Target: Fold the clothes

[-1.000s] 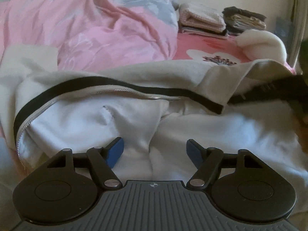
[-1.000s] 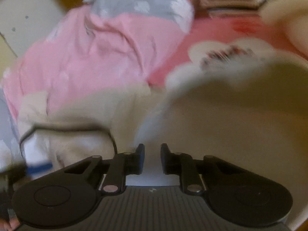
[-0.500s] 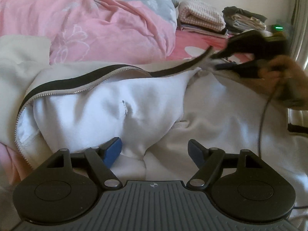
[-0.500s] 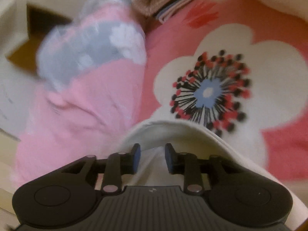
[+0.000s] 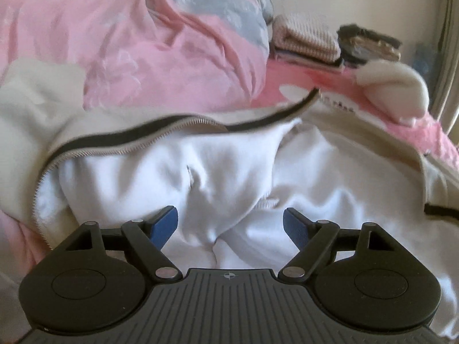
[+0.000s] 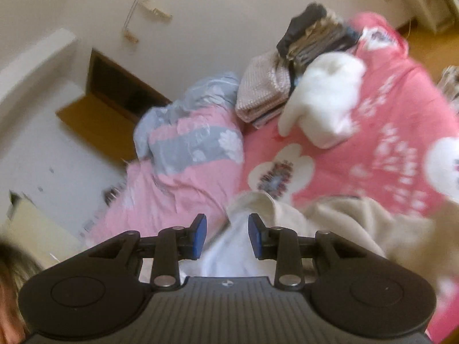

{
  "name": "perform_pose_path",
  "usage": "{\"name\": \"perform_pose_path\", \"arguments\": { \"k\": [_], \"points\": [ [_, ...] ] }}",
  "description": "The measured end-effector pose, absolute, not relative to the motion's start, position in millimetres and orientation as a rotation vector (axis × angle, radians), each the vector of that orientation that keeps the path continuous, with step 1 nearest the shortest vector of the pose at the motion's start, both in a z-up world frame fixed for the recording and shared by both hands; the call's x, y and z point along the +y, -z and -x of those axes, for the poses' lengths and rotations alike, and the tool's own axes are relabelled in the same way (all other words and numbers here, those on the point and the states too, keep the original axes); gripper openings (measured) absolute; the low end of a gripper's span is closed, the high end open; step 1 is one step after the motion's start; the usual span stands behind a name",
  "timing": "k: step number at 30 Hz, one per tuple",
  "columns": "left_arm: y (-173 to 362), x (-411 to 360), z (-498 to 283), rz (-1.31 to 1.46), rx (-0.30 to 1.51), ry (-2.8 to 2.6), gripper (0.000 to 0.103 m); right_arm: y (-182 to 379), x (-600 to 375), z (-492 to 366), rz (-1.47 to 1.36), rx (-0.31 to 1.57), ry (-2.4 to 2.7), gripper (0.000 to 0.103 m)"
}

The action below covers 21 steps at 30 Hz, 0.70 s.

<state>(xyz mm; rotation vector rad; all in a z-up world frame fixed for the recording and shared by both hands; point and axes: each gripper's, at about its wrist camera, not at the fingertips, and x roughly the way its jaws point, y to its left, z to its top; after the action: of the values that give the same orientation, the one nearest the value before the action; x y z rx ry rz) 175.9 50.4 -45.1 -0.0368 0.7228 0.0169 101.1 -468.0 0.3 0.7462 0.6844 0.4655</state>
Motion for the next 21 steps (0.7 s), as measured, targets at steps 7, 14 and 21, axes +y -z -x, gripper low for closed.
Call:
{"name": "perform_pose_path", "arguments": {
  "k": [7, 14, 21],
  "points": [
    [0.9, 31.5, -135.3, -0.02, 0.662, 0.124, 0.086, 17.7, -441.5, -21.5, -0.579, 0.853, -0.411, 0.035],
    [24.1, -50.2, -81.5, -0.254, 0.812, 0.437, 0.092, 93.1, -419.4, -50.7, -0.363, 0.943, -0.232, 0.034],
    [52.2, -77.9, -40.6, -0.364, 0.895, 0.549, 0.092, 139.1, -454.1, -109.3, -0.264, 0.902, -0.036, 0.008]
  ]
}}
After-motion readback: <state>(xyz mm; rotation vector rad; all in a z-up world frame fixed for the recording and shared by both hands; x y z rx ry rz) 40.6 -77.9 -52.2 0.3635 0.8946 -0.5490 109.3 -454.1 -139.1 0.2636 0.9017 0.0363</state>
